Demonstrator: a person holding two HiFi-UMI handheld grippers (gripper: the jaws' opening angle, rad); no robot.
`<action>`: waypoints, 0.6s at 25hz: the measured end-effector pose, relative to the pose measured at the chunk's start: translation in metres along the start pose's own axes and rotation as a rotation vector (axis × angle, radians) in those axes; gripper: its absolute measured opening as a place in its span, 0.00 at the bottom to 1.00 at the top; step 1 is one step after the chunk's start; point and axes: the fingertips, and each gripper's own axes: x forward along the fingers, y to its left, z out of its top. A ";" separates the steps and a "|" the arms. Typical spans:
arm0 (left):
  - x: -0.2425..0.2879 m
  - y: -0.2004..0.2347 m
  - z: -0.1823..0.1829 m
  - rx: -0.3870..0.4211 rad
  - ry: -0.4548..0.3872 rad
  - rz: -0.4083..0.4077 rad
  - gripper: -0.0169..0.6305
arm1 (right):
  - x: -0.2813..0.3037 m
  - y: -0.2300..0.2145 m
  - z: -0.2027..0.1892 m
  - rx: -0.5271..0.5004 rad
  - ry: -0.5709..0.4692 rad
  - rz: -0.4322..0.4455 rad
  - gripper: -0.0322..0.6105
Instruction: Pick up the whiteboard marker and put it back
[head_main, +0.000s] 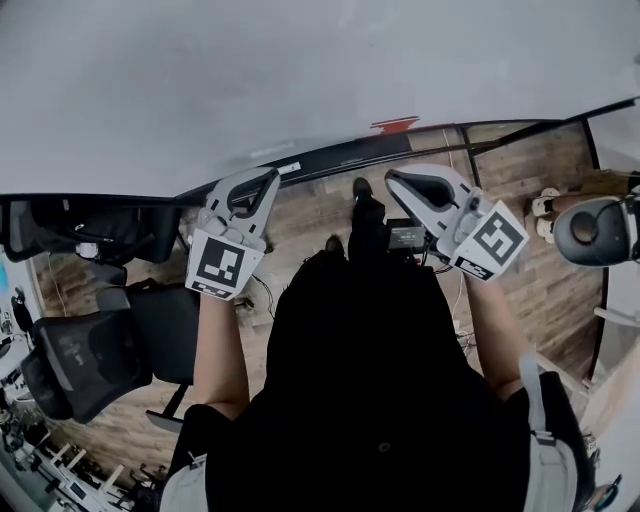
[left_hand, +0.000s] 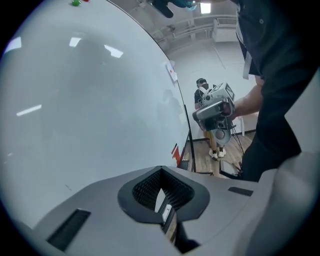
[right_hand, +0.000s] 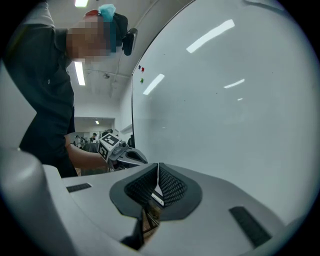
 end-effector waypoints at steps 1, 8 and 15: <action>-0.007 0.003 0.006 -0.022 -0.020 0.011 0.05 | 0.001 0.002 0.002 -0.007 0.001 0.008 0.08; -0.040 0.010 0.039 -0.333 -0.211 -0.004 0.05 | 0.010 0.004 0.006 -0.011 -0.012 0.030 0.08; -0.036 -0.015 0.035 -0.475 -0.285 -0.082 0.04 | 0.014 0.008 -0.002 0.006 -0.002 0.050 0.08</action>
